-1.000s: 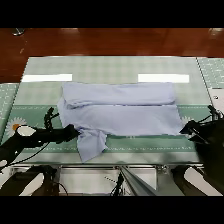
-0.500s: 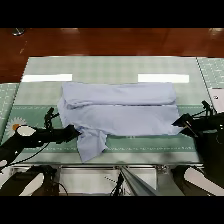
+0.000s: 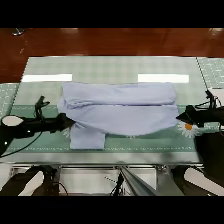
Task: Fold the shirts.
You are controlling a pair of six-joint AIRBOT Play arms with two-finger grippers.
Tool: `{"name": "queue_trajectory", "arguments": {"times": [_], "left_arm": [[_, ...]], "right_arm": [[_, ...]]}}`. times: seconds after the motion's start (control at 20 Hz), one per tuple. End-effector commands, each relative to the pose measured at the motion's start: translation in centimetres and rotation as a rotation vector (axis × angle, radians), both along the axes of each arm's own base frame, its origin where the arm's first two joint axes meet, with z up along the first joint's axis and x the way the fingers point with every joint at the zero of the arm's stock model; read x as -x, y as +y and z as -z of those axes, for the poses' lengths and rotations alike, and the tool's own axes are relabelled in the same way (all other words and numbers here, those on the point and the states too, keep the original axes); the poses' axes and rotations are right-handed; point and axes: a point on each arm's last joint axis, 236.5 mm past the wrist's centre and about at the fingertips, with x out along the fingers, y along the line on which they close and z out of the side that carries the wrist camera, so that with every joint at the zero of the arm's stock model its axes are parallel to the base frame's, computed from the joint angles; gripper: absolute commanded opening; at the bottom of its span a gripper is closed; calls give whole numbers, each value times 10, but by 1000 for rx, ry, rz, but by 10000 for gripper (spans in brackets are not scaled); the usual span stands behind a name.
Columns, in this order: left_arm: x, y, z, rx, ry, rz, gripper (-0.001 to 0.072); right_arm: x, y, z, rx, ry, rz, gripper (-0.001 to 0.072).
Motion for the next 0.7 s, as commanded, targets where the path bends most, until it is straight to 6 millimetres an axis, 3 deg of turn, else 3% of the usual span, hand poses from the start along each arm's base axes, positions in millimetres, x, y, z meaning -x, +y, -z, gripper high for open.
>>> {"name": "queue_trajectory", "arguments": {"times": [0.0, 0.2, 0.5, 0.65], "left_arm": [[-40, 23, -39, -3, -92, -34, 17], [-94, 31, -47, 9, -76, -39, 17], [-175, 30, -45, 42, -42, -40, 17], [-197, 25, -40, 69, -15, 5, 17]], "right_arm": [[-36, 4, -34, 36, -110, -61, 29], [-100, 7, -58, 104, -209, -51, 29], [-166, 1, -54, 85, -189, -21, 29], [-188, -3, -45, 64, -190, -11, 29]]}}
